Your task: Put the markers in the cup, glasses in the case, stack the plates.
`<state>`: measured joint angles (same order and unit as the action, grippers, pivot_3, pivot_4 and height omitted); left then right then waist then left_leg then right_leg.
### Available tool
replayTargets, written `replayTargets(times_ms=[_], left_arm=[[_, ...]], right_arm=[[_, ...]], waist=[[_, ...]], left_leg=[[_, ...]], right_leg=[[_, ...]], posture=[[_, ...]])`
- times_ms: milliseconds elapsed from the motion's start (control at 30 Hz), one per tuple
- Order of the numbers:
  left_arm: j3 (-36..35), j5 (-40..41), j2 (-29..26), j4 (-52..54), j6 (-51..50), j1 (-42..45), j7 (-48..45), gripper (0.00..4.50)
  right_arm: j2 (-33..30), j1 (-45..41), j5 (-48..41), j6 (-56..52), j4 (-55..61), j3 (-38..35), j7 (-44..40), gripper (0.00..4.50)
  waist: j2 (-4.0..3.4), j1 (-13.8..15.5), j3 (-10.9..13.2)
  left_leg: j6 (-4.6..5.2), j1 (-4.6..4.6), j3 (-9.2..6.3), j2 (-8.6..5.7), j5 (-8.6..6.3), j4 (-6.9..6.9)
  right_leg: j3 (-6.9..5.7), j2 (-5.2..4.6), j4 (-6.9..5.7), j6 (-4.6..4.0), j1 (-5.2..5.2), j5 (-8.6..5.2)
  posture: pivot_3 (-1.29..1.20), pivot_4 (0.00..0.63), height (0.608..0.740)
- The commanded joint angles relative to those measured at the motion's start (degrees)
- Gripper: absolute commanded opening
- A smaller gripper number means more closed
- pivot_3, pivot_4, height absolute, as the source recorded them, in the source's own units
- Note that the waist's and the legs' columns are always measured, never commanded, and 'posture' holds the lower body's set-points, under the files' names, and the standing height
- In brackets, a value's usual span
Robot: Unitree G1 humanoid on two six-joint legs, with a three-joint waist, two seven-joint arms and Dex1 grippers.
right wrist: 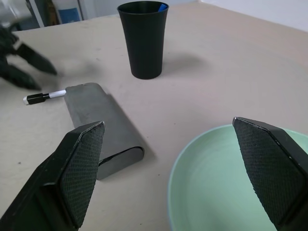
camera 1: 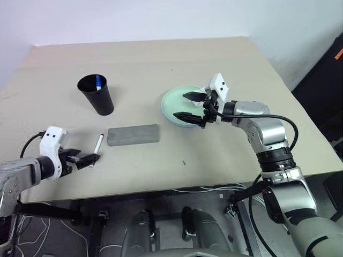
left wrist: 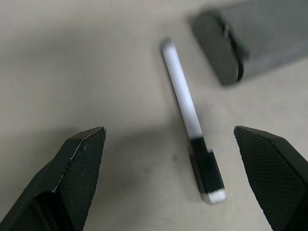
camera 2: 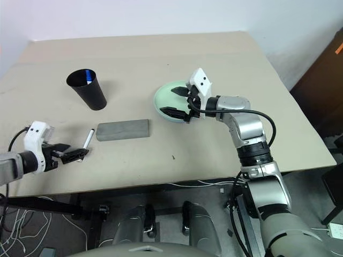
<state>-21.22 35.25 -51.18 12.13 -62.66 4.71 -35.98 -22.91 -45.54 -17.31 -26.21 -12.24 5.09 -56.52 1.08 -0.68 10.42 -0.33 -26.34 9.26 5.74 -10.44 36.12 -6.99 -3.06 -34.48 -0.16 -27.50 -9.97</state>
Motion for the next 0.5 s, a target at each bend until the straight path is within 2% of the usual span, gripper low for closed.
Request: replayTargets(times_ms=[33,233,300,333,367,400,433,467,500], left_arm=[[3.84,-2.76,-0.32,-0.42,-1.58,2.77,2.78,4.48],[9.74,-5.22,-1.02,-4.19,-5.87,7.70,3.98,4.48],[10.39,-5.54,-1.09,-4.99,-6.59,8.39,3.81,4.09],[10.68,-5.68,-1.26,-5.21,-7.04,8.66,3.67,3.89],[10.90,-5.82,-1.39,-5.35,-7.37,8.86,3.52,3.55],[11.04,-5.88,-1.41,-5.74,-7.92,9.29,3.47,3.19],[11.20,-6.09,-1.49,-6.16,-8.16,9.72,3.50,2.83],[11.04,-6.09,-1.35,-6.63,-8.47,10.15,3.54,2.54],[11.00,-6.19,-1.34,-6.99,-8.64,10.51,3.45,2.13]], right_arm=[[-0.74,-0.46,-0.82,-0.51,2.43,-1.34,0.79,4.50],[-1.20,1.19,-1.12,-2.06,4.51,-1.77,2.63,4.50],[-1.35,1.74,-1.11,-2.32,5.16,-1.90,3.25,4.50],[-1.47,1.94,-1.12,-2.42,5.39,-2.01,3.48,4.50],[-1.55,2.07,-1.14,-2.49,5.55,-2.07,3.64,4.50],[-1.66,2.16,-1.10,-2.46,5.63,-2.16,3.85,4.50],[-1.73,2.20,-1.05,-2.41,5.65,-2.25,4.04,4.50],[-1.77,2.20,-1.01,-2.40,5.63,-2.32,4.20,4.50],[-1.79,2.21,-0.99,-2.39,5.60,-2.36,4.33,4.50]], waist=[[-0.03,0.02,-0.01],[-0.40,0.03,-0.13],[-1.09,-0.05,-0.29],[-1.44,0.21,-0.40],[-1.36,0.06,-0.44],[-0.64,0.08,-0.50],[-0.68,0.45,-0.34],[-0.71,0.60,-0.31],[-0.81,0.65,-0.25]], left_leg=[[0.00,0.01,0.00,-0.01,0.00,-0.05],[0.00,0.01,-0.12,-0.01,-0.01,-0.11],[0.00,-0.05,-0.22,0.12,-0.01,-0.16],[0.00,-0.22,-0.30,0.47,-0.01,-0.39],[0.01,-0.78,-0.04,1.06,0.02,-1.08],[0.02,-0.61,0.47,1.04,0.03,-1.25],[-0.03,0.32,1.63,0.64,0.09,-1.34],[-0.08,0.68,1.29,-0.20,0.11,-1.31],[-0.17,1.05,-0.06,-0.89,0.15,-1.14]], right_leg=[[-0.01,-0.07,0.00,-0.04,-0.01,0.06],[-0.14,-0.05,0.25,-0.01,0.10,0.45],[-0.15,0.27,0.66,0.00,0.21,0.77],[-0.22,0.70,1.50,-0.01,0.45,1.35],[-0.11,0.86,1.35,-0.01,0.75,1.66],[-0.15,0.17,-2.27,-0.43,0.62,-0.58],[0.19,-0.54,-3.60,-0.12,0.96,-4.03],[0.44,-0.74,-4.08,-0.09,0.95,-4.59],[0.53,-0.74,-4.02,-0.19,1.33,-4.65]], posture=[[0.00,0.150,0.740],[0.00,0.150,0.740],[0.00,0.150,0.740],[0.00,0.150,0.740],[0.00,0.150,0.740],[0.00,0.150,0.740],[0.00,0.150,0.740],[0.00,0.150,0.740],[0.00,0.150,0.740]])
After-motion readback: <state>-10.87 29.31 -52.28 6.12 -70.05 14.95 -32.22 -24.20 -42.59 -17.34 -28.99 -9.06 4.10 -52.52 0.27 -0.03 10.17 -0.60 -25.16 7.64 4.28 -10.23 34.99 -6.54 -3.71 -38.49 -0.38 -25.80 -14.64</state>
